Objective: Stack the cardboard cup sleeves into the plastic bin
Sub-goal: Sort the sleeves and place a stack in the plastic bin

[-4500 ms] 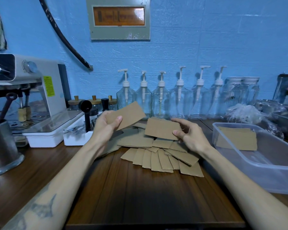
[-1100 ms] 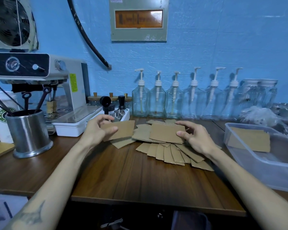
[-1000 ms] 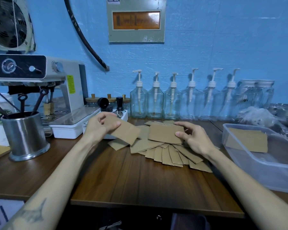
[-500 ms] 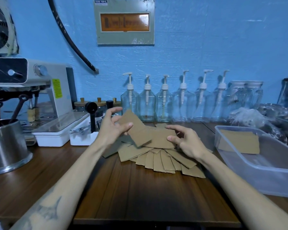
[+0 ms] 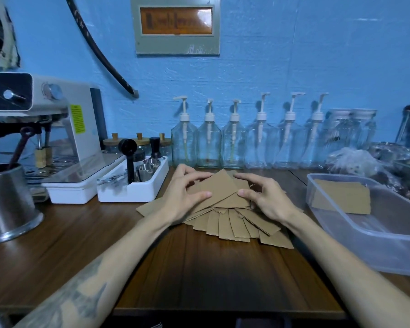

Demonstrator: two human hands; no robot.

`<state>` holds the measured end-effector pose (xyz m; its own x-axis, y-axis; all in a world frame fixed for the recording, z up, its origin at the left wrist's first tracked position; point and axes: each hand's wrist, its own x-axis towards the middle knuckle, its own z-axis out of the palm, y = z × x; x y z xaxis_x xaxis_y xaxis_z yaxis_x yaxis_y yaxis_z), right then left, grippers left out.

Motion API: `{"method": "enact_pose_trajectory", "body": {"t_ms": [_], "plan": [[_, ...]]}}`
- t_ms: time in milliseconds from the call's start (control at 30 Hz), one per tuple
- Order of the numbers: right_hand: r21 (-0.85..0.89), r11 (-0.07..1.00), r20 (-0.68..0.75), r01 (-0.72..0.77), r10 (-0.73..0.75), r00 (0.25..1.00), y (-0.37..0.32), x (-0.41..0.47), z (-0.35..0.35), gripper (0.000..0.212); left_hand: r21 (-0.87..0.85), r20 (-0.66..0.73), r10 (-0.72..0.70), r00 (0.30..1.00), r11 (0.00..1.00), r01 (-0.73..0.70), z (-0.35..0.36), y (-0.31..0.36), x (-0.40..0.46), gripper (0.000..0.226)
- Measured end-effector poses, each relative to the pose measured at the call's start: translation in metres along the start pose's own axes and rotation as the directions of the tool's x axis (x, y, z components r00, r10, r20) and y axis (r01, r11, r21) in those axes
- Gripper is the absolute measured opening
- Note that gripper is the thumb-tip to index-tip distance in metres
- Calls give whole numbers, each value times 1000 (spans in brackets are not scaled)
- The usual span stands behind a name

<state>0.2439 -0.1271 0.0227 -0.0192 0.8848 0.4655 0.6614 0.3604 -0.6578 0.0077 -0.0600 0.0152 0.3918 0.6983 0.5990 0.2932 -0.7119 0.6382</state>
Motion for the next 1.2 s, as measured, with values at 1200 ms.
{"method": "enact_pose_trajectory", "body": {"t_ms": [1200], "plan": [[-186,979,18,85,-83,996,-18,14,18,43,45,146,-105,984,994,100,14,-11,-1,34]]}}
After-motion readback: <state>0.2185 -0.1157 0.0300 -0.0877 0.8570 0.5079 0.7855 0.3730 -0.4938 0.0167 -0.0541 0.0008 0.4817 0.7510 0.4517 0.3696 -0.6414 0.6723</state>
